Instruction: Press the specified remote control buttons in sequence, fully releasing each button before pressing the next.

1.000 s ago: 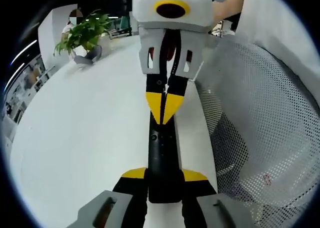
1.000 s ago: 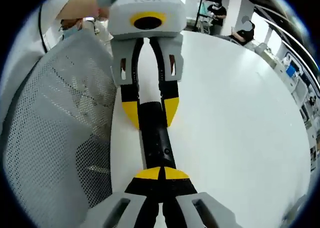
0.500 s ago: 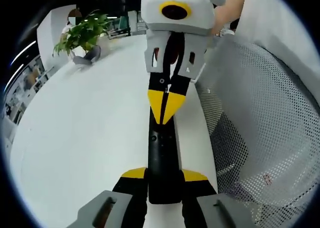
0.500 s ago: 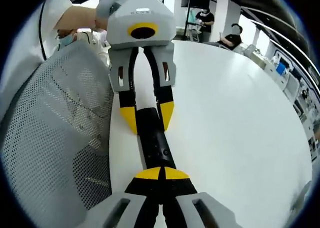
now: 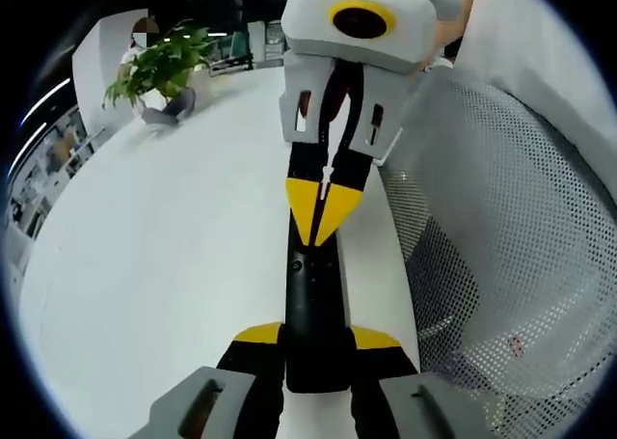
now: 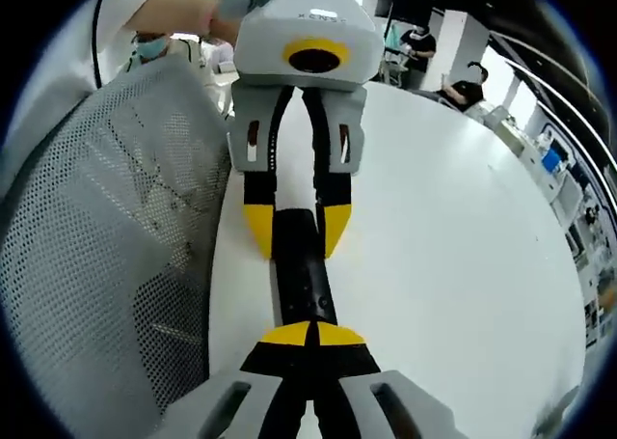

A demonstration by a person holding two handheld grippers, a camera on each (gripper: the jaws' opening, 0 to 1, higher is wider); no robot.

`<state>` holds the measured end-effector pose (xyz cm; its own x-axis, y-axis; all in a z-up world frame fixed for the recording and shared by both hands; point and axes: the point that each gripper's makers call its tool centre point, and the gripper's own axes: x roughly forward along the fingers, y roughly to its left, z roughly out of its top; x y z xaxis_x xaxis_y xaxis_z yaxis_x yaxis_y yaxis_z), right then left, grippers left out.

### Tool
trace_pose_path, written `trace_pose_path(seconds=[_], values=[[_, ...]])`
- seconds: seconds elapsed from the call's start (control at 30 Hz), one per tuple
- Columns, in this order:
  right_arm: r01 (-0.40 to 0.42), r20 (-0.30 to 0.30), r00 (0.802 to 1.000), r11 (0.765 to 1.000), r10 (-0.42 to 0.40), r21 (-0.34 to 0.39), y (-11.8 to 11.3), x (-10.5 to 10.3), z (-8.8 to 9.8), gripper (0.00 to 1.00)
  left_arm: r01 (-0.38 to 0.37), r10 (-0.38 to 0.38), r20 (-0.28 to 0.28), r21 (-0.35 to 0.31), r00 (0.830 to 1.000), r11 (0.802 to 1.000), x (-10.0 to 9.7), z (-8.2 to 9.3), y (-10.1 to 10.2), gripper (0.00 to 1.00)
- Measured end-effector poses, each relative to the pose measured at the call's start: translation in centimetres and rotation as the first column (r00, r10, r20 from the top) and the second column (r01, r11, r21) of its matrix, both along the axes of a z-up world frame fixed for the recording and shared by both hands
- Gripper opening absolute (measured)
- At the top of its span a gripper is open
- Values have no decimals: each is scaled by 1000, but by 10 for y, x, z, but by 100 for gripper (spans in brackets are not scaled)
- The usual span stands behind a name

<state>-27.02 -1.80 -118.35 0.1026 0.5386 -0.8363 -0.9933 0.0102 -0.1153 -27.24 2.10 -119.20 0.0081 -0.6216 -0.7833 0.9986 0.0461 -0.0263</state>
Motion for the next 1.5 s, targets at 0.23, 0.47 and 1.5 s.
trace_pose_path(seconds=[0.23, 0.47, 1.5], values=[[-55, -25, 998, 994, 53, -92, 1, 2, -3, 0, -18, 17, -2, -21, 1000, 1000, 0, 0, 0, 24], [-21, -70, 997, 994, 14, -104, 0, 2, -2, 0, -24, 24, 1, -20, 1000, 1000, 0, -1, 0, 24], [-92, 2, 996, 992, 92, -87, 15, -18, -4, 0, -35, 34, -3, -25, 999, 999, 0, -1, -1, 24]])
